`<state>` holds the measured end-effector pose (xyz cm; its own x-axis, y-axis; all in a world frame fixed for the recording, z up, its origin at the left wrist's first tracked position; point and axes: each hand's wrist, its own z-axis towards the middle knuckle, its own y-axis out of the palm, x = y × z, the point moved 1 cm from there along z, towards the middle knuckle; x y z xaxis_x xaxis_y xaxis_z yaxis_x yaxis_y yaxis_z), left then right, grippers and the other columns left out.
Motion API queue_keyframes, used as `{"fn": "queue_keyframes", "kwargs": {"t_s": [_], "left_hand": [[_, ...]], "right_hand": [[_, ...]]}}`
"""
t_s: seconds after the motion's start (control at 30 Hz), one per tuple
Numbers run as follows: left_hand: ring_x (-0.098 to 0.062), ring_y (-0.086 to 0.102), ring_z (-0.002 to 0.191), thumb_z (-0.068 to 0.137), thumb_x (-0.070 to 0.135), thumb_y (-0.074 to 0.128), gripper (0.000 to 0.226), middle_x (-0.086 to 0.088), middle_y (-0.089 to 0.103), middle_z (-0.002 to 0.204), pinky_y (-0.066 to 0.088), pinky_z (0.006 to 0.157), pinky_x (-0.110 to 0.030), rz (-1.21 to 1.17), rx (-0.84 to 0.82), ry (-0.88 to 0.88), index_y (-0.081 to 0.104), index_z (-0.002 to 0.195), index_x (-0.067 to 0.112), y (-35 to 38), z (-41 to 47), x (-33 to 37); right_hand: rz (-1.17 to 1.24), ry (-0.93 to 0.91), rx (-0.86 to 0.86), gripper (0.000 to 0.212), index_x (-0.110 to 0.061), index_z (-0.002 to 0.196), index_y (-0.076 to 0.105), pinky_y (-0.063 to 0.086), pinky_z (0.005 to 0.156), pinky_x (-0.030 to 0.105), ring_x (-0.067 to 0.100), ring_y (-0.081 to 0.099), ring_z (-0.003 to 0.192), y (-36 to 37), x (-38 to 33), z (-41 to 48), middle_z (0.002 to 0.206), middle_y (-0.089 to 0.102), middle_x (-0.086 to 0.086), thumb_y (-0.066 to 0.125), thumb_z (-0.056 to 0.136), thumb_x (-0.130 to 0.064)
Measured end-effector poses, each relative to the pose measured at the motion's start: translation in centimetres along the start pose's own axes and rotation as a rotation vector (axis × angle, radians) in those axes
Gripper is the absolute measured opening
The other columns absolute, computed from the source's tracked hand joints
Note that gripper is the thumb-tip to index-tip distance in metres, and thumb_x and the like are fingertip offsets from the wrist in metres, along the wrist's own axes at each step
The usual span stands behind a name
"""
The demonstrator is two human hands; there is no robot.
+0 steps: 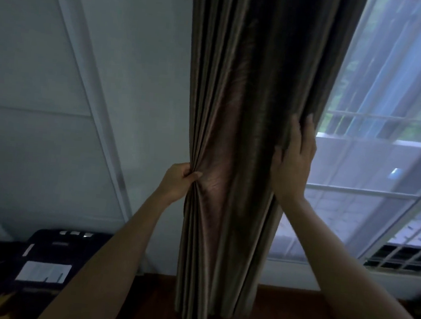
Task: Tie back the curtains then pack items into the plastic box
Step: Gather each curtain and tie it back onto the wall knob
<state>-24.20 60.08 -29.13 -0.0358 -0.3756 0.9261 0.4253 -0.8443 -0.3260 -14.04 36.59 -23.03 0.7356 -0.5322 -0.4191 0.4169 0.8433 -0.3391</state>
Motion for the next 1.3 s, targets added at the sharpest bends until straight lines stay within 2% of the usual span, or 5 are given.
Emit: {"fn": "queue_keyframes", "kwargs": {"t_s": [0.17,0.57,0.8,0.97,1.3], "left_hand": [[-0.026,0.066,0.102,0.092,0.019,0.063,0.011,-0.006,0.071,0.104,0.049,0.097,-0.049,-0.013,-0.041,-0.026,0.069,0.100,0.022,-0.1,0.3,0.4],[-0.022,0.065,0.093,0.094,0.018,0.060,0.009,-0.013,0.070,0.100,0.051,0.092,-0.047,0.002,-0.032,-0.088,0.068,0.097,0.017,0.4,0.0,0.9],[-0.008,0.057,0.069,0.093,0.016,0.059,0.015,-0.003,0.066,0.078,0.042,0.065,-0.025,0.122,-0.002,-0.033,0.066,0.084,0.007,0.9,-0.3,1.2],[-0.026,0.067,0.094,0.094,0.021,0.058,0.024,-0.017,0.071,0.101,0.051,0.090,-0.040,0.033,-0.048,-0.113,0.068,0.099,0.000,1.0,-0.4,0.8],[-0.021,0.065,0.100,0.095,0.017,0.056,0.018,-0.009,0.069,0.108,0.048,0.093,-0.034,-0.200,-0.090,-0.233,0.068,0.107,0.010,1.3,-1.2,1.6]], "right_hand": [[0.069,0.152,-0.146,0.074,-0.012,0.154,0.016,0.047,0.101,0.043,0.033,0.045,0.131,0.6,2.0,0.6,0.154,0.032,0.013,0.045,0.090,0.010],[-0.080,0.051,-0.334,0.079,-0.028,0.154,0.018,0.053,0.067,0.039,0.036,0.059,0.092,4.9,0.4,-7.4,0.120,0.054,0.016,0.050,0.088,0.003],[0.219,0.169,-0.444,0.068,-0.030,0.151,0.029,0.037,0.098,0.013,0.017,0.058,0.114,6.8,-2.9,-11.3,0.139,0.053,0.007,0.052,0.094,-0.003],[0.265,0.208,-0.485,0.064,-0.024,0.149,0.038,0.027,0.098,0.000,0.016,0.058,0.118,8.0,-3.9,-13.5,0.139,0.055,0.005,0.053,0.091,0.001],[0.161,0.103,-0.502,0.069,-0.018,0.148,0.039,0.034,0.107,0.023,0.027,0.048,0.131,7.9,-4.8,-14.8,0.151,0.042,0.008,0.053,0.085,0.008]]}}
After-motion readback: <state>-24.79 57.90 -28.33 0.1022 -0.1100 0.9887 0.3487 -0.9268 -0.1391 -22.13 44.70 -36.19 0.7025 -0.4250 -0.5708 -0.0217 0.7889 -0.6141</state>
